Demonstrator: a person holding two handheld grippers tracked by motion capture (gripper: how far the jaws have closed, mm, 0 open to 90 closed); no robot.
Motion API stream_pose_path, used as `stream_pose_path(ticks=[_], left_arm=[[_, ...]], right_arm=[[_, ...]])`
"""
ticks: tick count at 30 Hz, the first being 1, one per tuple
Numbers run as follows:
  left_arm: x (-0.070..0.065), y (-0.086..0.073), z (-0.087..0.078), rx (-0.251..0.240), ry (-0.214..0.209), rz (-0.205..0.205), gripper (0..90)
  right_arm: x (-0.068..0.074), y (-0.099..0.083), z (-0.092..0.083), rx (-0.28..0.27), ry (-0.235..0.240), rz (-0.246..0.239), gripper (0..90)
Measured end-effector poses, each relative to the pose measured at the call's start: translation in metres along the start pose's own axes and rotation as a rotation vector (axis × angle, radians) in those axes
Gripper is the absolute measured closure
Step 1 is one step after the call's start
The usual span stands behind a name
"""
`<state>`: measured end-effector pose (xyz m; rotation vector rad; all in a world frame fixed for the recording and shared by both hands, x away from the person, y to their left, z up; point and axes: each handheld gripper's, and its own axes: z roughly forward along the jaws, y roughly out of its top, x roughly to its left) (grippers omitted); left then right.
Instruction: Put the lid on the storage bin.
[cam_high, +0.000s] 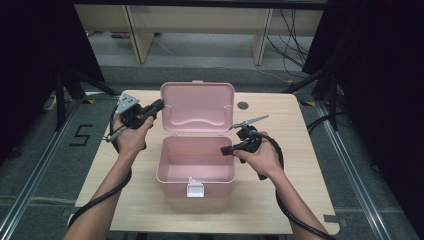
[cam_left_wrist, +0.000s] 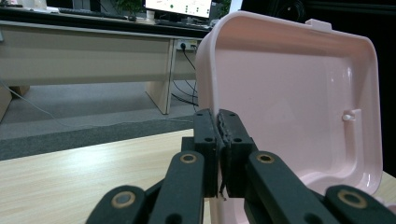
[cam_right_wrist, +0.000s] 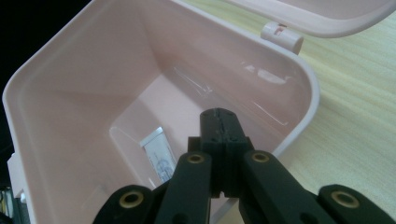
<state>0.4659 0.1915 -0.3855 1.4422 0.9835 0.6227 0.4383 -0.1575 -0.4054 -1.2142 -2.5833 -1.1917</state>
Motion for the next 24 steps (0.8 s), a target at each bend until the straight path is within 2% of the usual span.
stream_pose_path(ticks=[8,9,16,20,21,23,24], left_arm=[[0.000,-0.003,-0.005,-0.024,-0.012,0.014,86.5],[0.000,-0.003,-0.005,-0.029,-0.014,0.017,86.4],[0.000,-0.004,-0.008,-0.035,-0.019,0.030,86.3],[0.001,-0.004,-0.007,-0.038,-0.021,0.029,86.2],[0.001,-0.004,-0.007,-0.038,-0.022,0.028,86.2],[0.001,-0.004,-0.007,-0.038,-0.021,0.029,86.3],[0.001,-0.004,-0.007,-0.039,-0.021,0.028,86.2]], right_arm=[[0.000,-0.001,0.000,-0.009,-0.003,-0.009,90.0],[0.001,-0.002,0.000,-0.007,0.002,0.007,90.0],[0.001,-0.004,0.002,-0.027,-0.001,-0.020,90.0],[0.011,-0.006,-0.008,-0.069,0.003,-0.025,90.0],[0.015,-0.009,-0.014,-0.083,-0.013,-0.042,90.0],[0.025,-0.016,-0.022,-0.087,-0.011,-0.027,90.0],[0.027,-0.021,-0.024,-0.094,-0.014,-0.052,90.0]])
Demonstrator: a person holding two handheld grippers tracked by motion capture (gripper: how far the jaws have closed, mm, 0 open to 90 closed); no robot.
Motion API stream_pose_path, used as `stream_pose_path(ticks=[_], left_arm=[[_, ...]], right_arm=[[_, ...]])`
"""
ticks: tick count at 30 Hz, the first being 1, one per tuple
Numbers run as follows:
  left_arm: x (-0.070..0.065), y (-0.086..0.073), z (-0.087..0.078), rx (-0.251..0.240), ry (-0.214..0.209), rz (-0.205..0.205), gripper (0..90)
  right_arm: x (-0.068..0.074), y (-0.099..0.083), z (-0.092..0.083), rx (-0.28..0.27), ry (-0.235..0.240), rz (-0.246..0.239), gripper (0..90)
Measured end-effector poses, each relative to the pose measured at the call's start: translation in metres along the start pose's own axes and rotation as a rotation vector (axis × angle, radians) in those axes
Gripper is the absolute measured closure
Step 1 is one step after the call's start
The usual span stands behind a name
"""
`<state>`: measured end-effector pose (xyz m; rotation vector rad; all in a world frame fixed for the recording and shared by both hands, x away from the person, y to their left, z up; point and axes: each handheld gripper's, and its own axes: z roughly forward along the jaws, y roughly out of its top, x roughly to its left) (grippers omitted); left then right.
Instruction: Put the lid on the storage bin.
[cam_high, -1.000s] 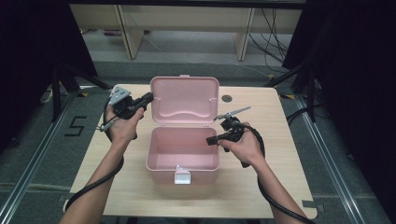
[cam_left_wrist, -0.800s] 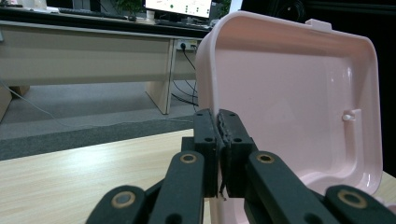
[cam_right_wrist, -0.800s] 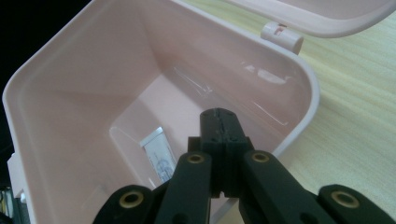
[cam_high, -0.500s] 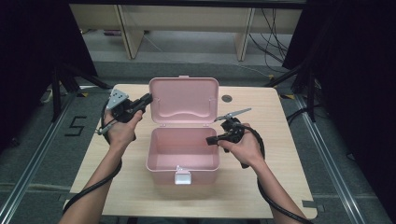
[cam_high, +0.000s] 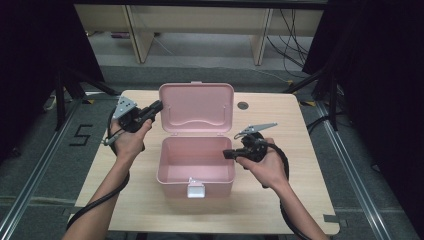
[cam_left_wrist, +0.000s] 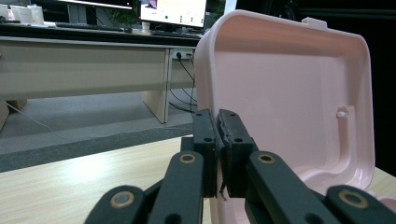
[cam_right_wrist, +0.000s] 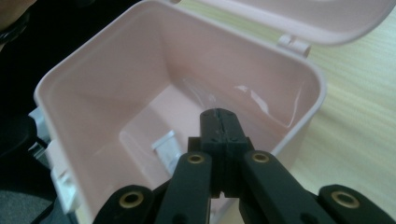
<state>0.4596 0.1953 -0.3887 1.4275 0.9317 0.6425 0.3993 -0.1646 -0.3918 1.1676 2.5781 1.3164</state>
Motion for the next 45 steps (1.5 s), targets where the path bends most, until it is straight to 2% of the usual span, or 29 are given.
stream_pose_path(ticks=[4,5,6,7,8,10,12,16,17,18,19,20,21,22,23,26,27,30,31,34,35,36,38,39,40,42,45], left_arm=[[0.000,0.000,0.000,-0.001,0.002,0.005,86.3],[-0.001,0.000,0.000,-0.003,0.001,0.005,86.3],[-0.001,-0.001,0.000,-0.005,-0.001,0.005,86.2],[-0.001,-0.001,-0.001,-0.007,-0.002,0.007,86.2],[-0.001,-0.001,-0.001,-0.010,-0.002,0.007,86.2],[-0.001,-0.001,-0.001,-0.013,-0.001,0.007,86.3],[-0.001,-0.001,-0.001,-0.013,-0.001,0.010,86.2],[-0.001,-0.002,-0.001,-0.016,-0.006,0.015,86.2],[0.000,-0.002,-0.001,-0.017,-0.007,0.015,86.2],[0.000,-0.002,-0.002,-0.020,-0.007,0.018,86.2],[0.000,-0.002,-0.002,-0.022,-0.008,0.019,86.1],[-0.001,-0.002,-0.002,-0.024,-0.009,0.020,86.1],[-0.001,-0.003,-0.002,-0.025,-0.009,0.021,86.1],[0.000,-0.003,-0.002,-0.027,-0.011,0.023,86.0],[0.000,-0.003,-0.003,-0.028,-0.013,0.025,86.0],[0.000,-0.004,-0.003,-0.035,-0.016,0.024,86.0],[0.000,-0.004,-0.004,-0.038,-0.017,0.025,86.0],[0.000,-0.005,-0.004,-0.043,-0.019,0.025,86.0],[0.000,-0.005,-0.004,-0.044,-0.020,0.027,85.9],[0.000,-0.005,-0.005,-0.047,-0.022,0.036,85.9],[0.000,-0.006,-0.005,-0.049,-0.023,0.036,85.8],[0.000,-0.006,-0.005,-0.052,-0.023,0.035,85.8],[0.001,-0.006,-0.006,-0.055,-0.025,0.036,85.8],[0.001,-0.007,-0.006,-0.058,-0.027,0.036,85.7],[0.001,-0.007,-0.007,-0.060,-0.028,0.039,85.7],[0.001,-0.007,-0.008,-0.064,-0.030,0.043,85.6],[0.002,-0.008,-0.008,-0.068,-0.035,0.045,85.6]], right_arm=[[0.015,-0.017,-0.010,-0.018,0.001,-0.018,90.0],[0.017,-0.020,-0.012,-0.029,-0.001,-0.041,90.0],[0.021,-0.025,-0.013,-0.034,-0.004,-0.007,90.0],[0.023,-0.030,-0.015,-0.047,-0.013,-0.022,90.0],[0.025,-0.033,-0.016,-0.052,-0.017,-0.015,90.0],[0.026,-0.038,-0.016,-0.072,-0.013,-0.028,90.0],[0.028,-0.042,-0.016,-0.077,-0.029,-0.052,90.0],[0.030,-0.050,-0.013,-0.096,-0.028,-0.049,90.0],[0.031,-0.052,-0.012,-0.101,-0.032,-0.060,90.0],[0.033,-0.053,-0.012,-0.093,-0.025,-0.036,90.0],[0.032,-0.054,-0.011,-0.111,-0.026,-0.055,90.0],[0.034,-0.056,-0.010,-0.115,-0.016,-0.033,90.0],[0.032,-0.056,-0.011,-0.122,-0.026,-0.067,90.0],[0.033,-0.058,-0.009,-0.131,-0.011,-0.049,90.0],[0.033,-0.058,-0.009,-0.137,-0.027,-0.069,90.0],[0.033,-0.060,-0.008,-0.143,-0.022,-0.053,90.0],[0.033,-0.061,-0.006,-0.153,-0.003,-0.044,90.0],[0.032,-0.062,-0.004,-0.170,-0.010,-0.075,90.0],[0.033,-0.063,-0.003,-0.179,-0.005,-0.063,90.0],[0.032,-0.064,-0.002,-0.194,0.007,-0.076,90.0],[0.032,-0.065,-0.004,-0.195,-0.017,-0.079,90.0],[0.032,-0.066,-0.003,-0.202,-0.006,-0.075,90.0],[0.031,-0.066,-0.003,-0.210,-0.013,-0.086,90.0],[0.033,-0.067,-0.002,-0.219,-0.001,-0.066,90.0],[0.031,-0.067,-0.002,-0.218,-0.008,-0.092,90.0],[0.032,-0.068,-0.002,-0.223,-0.021,-0.093,90.0],[0.032,-0.069,0.002,-0.230,0.011,-0.081,90.0]])
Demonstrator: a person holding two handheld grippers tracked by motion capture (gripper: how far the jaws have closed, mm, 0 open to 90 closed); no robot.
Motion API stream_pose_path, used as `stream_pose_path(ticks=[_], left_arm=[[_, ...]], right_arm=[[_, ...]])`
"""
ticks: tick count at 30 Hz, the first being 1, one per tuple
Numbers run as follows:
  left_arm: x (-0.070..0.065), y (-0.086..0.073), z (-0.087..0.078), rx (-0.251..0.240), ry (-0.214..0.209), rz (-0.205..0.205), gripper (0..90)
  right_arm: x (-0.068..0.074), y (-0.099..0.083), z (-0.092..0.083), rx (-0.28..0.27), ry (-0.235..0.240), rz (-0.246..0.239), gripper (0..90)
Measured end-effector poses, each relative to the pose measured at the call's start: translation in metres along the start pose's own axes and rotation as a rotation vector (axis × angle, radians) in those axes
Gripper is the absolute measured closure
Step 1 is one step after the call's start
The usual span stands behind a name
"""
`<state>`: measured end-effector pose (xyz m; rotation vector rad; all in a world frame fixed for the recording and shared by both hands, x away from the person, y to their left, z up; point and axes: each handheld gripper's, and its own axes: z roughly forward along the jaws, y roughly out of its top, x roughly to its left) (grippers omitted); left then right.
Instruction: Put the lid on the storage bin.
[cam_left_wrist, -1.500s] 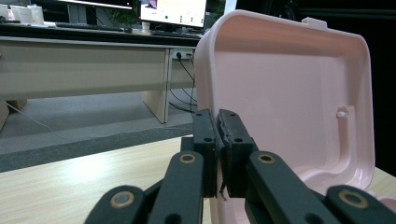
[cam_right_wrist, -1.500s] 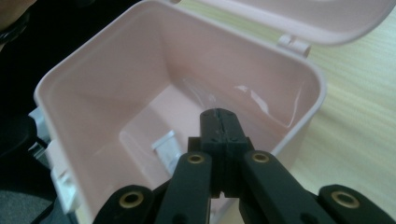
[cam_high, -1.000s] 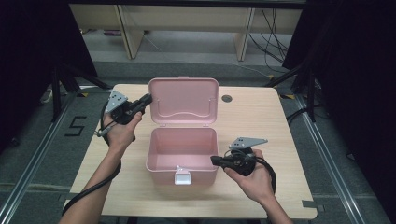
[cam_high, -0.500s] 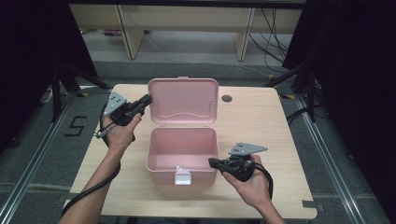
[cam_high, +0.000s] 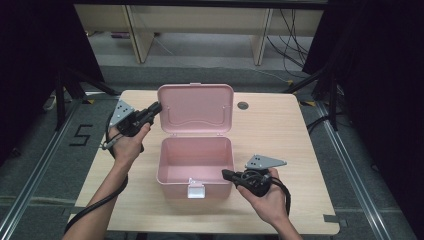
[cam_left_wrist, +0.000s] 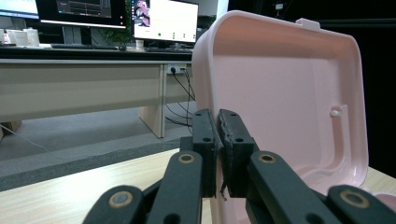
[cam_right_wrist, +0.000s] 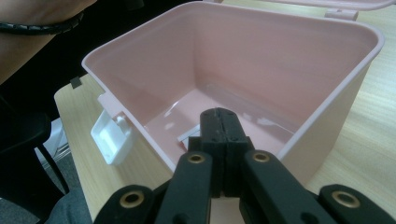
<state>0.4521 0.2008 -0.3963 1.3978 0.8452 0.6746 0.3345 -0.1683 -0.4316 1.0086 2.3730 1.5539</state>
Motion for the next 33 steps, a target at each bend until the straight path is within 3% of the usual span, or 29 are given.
stream_pose_path(ticks=[1,2,4,6,10,12,15,24,33], left_arm=[[-0.0001,-0.0002,-0.0003,-0.002,-0.002,0.000,85.5],[-0.0001,-0.0005,-0.0007,-0.004,-0.004,0.003,85.5],[0.0001,-0.0008,-0.0011,-0.009,-0.007,-0.001,85.4],[0.0005,-0.0013,-0.0018,-0.012,-0.009,0.003,85.3],[0.0008,-0.0020,-0.0032,-0.017,-0.013,0.007,85.1],[0.0010,-0.0023,-0.0041,-0.019,-0.015,0.012,85.0],[0.0010,-0.0029,-0.0045,-0.023,-0.016,0.014,84.8],[0.0005,-0.0037,-0.0051,-0.032,-0.019,0.030,84.6],[-0.0004,-0.0041,-0.0073,-0.041,-0.027,0.046,84.3]], right_arm=[[-0.0008,-0.0002,0.0007,-0.001,0.000,-0.015,90.0],[0.0014,-0.0009,0.0004,0.002,-0.001,0.017,90.0],[0.0023,-0.0016,0.0018,-0.003,-0.003,0.018,90.0],[0.0006,-0.0011,0.0025,-0.003,-0.006,-0.012,90.0],[-0.0001,-0.0018,0.0049,-0.010,0.001,-0.010,90.0],[0.0026,-0.0031,0.0055,0.006,-0.004,0.022,90.0],[0.0002,-0.0034,0.0056,-0.018,-0.019,-0.020,90.0],[0.0003,-0.0036,0.0057,-0.006,0.009,-0.006,90.0],[0.0003,-0.0041,0.0063,-0.024,-0.008,-0.025,90.0]])
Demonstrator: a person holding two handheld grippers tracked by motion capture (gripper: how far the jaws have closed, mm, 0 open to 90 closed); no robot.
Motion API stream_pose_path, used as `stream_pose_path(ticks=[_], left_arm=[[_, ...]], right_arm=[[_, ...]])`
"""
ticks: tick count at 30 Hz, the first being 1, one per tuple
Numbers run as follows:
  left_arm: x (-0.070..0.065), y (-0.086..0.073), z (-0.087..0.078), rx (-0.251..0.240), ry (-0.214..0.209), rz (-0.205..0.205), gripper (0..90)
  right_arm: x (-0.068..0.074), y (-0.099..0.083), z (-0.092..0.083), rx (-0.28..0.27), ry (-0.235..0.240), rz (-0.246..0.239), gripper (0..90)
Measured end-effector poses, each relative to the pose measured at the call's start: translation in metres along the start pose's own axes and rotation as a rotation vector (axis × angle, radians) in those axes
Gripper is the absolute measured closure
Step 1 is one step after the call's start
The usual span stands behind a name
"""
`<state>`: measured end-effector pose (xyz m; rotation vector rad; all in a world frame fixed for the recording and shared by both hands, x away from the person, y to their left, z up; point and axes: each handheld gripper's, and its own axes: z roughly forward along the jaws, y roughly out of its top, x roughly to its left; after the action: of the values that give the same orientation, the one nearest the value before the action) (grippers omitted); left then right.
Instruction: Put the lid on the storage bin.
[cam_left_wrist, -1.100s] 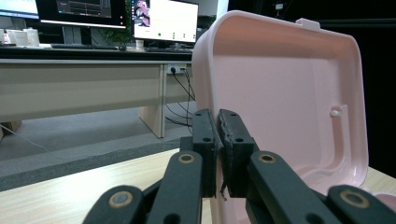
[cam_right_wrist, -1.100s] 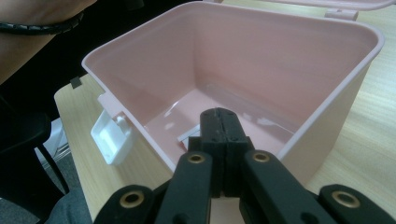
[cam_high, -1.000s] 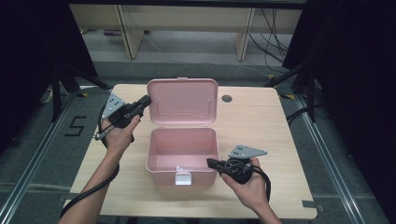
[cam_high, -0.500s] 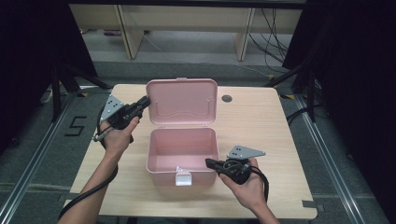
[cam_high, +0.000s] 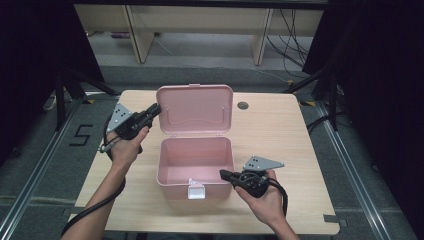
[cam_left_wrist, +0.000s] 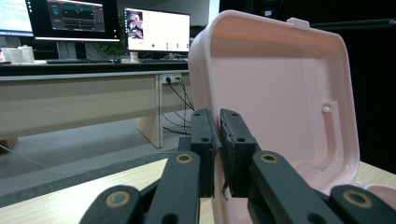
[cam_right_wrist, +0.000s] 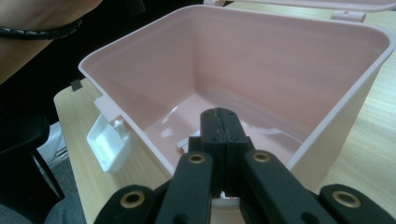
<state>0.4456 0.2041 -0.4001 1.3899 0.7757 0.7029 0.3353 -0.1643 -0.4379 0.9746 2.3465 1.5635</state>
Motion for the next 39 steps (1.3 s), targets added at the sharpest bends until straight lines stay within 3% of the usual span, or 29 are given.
stream_pose_path(ticks=[17,24,26,33,39], left_arm=[[-0.0031,0.0000,-0.0039,0.019,0.004,0.031,83.1],[-0.0036,-0.0007,-0.0041,0.026,0.008,0.011,83.5],[-0.0039,-0.0003,-0.0038,0.029,0.013,-0.012,84.1],[-0.0053,0.0007,-0.0058,0.033,0.013,-0.023,85.5],[-0.0069,0.0018,-0.0087,0.024,0.003,-0.005,86.0]], right_arm=[[0.0010,0.0001,0.0006,0.003,0.004,0.007,90.0],[0.0011,0.0001,0.0007,0.004,0.001,0.004,90.0],[0.0010,0.0001,0.0007,0.003,0.002,0.005,90.0],[0.0017,0.0004,0.0004,0.009,-0.007,0.005,90.0],[0.0017,0.0002,0.0009,0.006,-0.001,0.005,90.0]])
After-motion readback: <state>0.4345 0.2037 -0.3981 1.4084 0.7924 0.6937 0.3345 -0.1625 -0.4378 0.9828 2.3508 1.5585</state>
